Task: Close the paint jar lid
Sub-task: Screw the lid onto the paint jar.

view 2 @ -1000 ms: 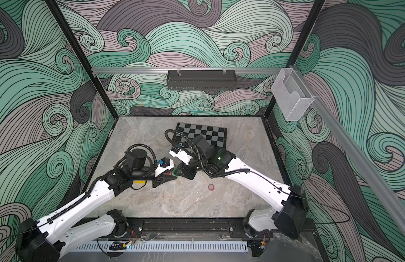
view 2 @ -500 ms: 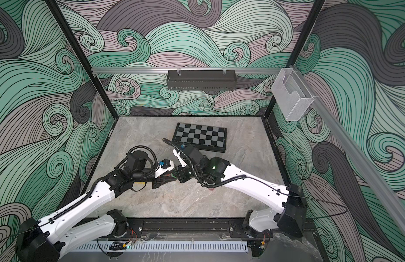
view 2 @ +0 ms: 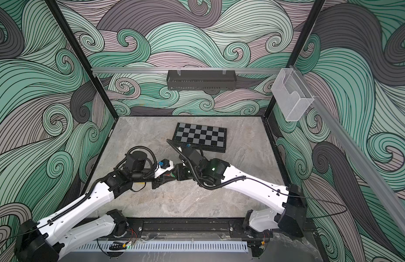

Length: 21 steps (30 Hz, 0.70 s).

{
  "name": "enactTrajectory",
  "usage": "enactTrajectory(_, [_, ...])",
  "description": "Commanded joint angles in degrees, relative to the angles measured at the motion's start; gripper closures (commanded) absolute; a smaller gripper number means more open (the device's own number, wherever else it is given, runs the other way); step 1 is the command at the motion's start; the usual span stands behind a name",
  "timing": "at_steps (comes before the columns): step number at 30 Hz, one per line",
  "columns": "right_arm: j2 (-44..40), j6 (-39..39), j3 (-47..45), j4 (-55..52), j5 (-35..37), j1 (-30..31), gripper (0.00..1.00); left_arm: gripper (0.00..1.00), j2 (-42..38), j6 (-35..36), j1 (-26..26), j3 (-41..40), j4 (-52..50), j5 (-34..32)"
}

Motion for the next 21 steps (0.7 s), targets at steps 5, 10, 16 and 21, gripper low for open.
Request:
enactTrajectory(5, [-1.0, -0.3, 0.7, 1.5, -2.9, 1.1, 0.48, 0.89, -1.7, 0.7, -0.4, 2.5, 7.9, 3.6])
enactTrajectory(10, [-3.8, -3.2, 2.7, 0.0, -2.0, 0.1, 0.40, 0.89, -1.5, 0.8, -0.4, 2.6, 7.6, 3.6])
enactTrajectory(16, [-7.0, -8.4, 1.8, -0.9, -3.1, -2.2, 0.23, 0.89, -0.9, 0.7, -0.4, 2.9, 6.8, 3.9])
enactTrajectory(21, [-10.2, -16.5, 0.5, -0.8, -5.6, -6.5, 0.11, 0.89, -0.3, 0.4, -0.4, 3.1, 5.8, 5.0])
